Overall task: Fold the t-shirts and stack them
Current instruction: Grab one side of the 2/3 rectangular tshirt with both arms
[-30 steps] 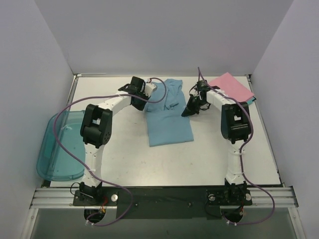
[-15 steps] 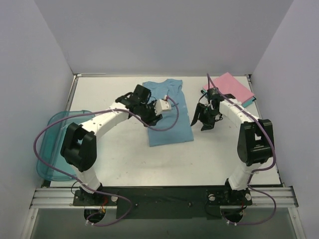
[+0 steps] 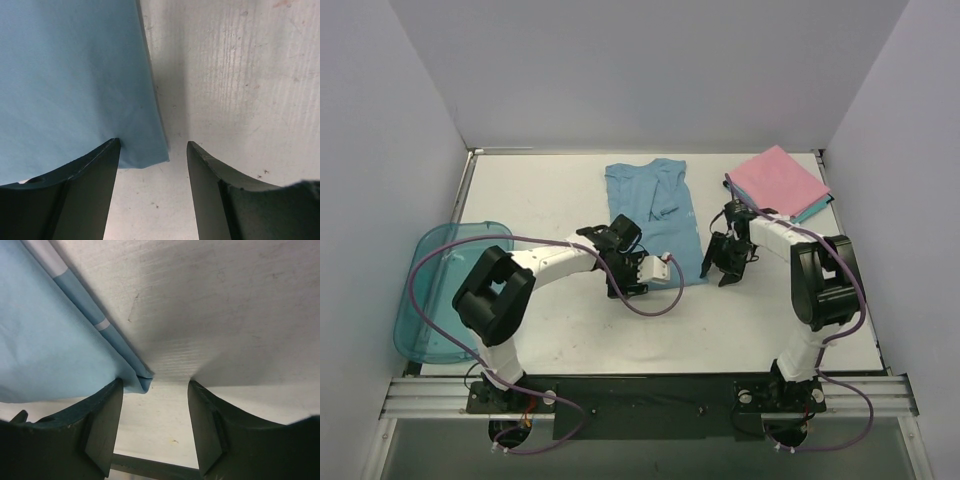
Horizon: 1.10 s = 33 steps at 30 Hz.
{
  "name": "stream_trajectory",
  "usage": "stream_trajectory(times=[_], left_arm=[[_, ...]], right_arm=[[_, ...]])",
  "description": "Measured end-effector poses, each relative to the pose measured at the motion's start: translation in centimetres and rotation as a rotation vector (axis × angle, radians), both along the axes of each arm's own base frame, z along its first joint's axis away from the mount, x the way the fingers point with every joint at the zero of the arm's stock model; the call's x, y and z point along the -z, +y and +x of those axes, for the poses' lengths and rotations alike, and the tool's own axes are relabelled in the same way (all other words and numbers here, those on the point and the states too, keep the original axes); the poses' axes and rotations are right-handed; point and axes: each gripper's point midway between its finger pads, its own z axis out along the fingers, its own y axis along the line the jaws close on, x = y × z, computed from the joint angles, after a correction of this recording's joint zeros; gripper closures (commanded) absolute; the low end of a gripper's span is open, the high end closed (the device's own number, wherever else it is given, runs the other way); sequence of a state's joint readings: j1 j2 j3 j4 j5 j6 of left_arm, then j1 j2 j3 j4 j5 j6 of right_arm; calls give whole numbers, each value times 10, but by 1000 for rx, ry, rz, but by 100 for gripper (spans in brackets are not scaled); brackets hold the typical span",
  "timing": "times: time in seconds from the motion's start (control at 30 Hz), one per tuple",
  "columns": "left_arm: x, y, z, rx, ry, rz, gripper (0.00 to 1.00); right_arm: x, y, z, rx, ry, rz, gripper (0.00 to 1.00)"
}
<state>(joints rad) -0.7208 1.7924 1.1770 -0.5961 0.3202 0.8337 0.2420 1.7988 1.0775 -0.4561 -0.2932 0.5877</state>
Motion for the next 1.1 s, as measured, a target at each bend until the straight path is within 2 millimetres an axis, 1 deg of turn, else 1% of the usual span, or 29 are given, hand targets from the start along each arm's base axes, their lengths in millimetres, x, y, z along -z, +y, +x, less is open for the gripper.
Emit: stream_trajectory(times=[0.07, 0.17, 0.2, 0.23, 0.27, 0.3, 0.33, 0.37, 0.4, 0.43, 0.57, 0.67, 0.73, 0.77, 0.87, 0.93, 1.0, 1.1], left_arm=[[3, 1, 2, 3, -12, 6, 38], [7, 3, 4, 2, -24, 17, 47], [8, 4, 4, 0, -26, 20, 49], [9, 4, 5, -2, -27, 22, 53], [9, 4, 6, -3, -32, 22, 55], [9, 4, 7, -5, -36, 21, 63], [10, 4, 7, -7, -40, 21, 71], [10, 4, 8, -11, -45, 20, 84], [10, 4, 10, -14, -50, 21, 93], [9, 3, 11, -17, -55, 19, 100], [9, 4, 12, -21, -61, 24, 100], [8, 7, 11, -27, -48, 34, 100], [3, 9, 8, -28, -36, 37, 100], [-1, 12, 4, -27, -25, 37, 100], [-25, 18, -12, -23, -1, 15, 100], [-46, 22, -24, -18, 7, -13, 100], [-67, 28, -39, -7, 20, -42, 100], [-93, 39, -71, 29, 61, -73, 100]], right_arm=[[0, 3, 1, 10, -3, 10, 51], [0, 9, 2, 23, -7, 33, 54], [0, 10, 3, 26, -7, 42, 59], [0, 12, 3, 32, -7, 53, 62], [1, 14, 3, 36, -8, 61, 70], [1, 15, 3, 41, -6, 68, 75], [2, 16, 3, 46, -7, 75, 85], [4, 19, 4, 53, -3, 87, 92], [4, 20, 4, 52, -3, 95, 100], [5, 21, 4, 54, -2, 104, 100], [6, 25, 4, 52, -9, 131, 100], [5, 25, -1, 31, -28, 135, 100], [3, 24, -11, 5, -29, 126, 100], [2, 24, -21, -15, -25, 119, 100], [-9, 27, -57, -82, -13, 109, 100], [-21, 31, -79, -125, -27, 112, 100], [-39, 36, -105, -172, -61, 129, 100], [-62, 49, -138, -237, -93, 163, 100]])
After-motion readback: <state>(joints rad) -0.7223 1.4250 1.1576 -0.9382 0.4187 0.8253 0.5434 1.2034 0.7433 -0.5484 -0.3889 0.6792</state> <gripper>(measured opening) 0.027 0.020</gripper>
